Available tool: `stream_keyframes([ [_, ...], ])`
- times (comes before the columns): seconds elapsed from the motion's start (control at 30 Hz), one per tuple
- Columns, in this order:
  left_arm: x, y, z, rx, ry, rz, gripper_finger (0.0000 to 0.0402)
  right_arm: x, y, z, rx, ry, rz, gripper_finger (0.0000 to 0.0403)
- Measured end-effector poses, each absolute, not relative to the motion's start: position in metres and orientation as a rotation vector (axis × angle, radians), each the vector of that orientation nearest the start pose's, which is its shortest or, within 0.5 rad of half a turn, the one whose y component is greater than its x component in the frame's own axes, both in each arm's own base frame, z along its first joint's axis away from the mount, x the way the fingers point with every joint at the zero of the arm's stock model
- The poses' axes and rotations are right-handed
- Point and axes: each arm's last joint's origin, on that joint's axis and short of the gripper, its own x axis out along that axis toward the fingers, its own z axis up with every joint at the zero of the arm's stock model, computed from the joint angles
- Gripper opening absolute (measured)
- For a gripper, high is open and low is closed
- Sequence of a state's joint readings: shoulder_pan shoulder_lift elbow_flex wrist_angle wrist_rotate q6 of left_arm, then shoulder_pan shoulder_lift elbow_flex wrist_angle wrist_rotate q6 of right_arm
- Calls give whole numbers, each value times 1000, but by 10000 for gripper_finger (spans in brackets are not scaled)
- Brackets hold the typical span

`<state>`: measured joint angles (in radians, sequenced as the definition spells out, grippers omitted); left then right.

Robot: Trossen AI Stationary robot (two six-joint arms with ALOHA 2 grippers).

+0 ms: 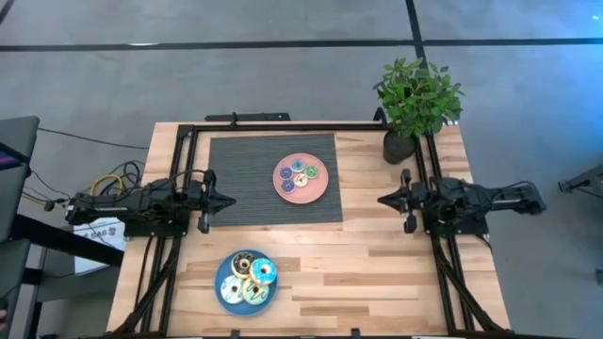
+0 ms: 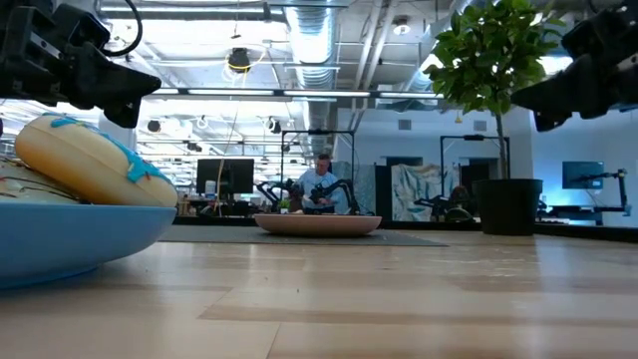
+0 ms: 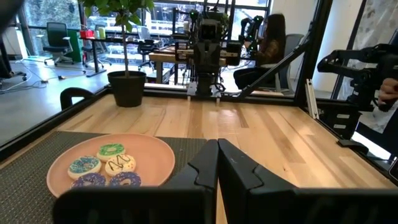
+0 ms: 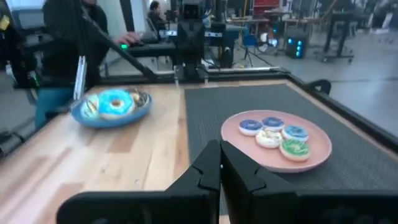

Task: Pick & Place donuts
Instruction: Return to Home Position

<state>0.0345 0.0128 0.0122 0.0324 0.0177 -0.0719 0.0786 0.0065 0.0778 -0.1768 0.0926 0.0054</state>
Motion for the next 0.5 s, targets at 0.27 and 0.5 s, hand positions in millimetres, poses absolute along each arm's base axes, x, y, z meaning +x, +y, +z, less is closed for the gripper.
stream_keyframes([
  [0.27, 98, 3, 169, -71, -25, 19, 0, 92, -1, 171, -105, 129, -71, 0],
  [0.5, 98, 3, 169, -72, -23, 20, 0, 92, -1, 170, -105, 131, -81, 0],
])
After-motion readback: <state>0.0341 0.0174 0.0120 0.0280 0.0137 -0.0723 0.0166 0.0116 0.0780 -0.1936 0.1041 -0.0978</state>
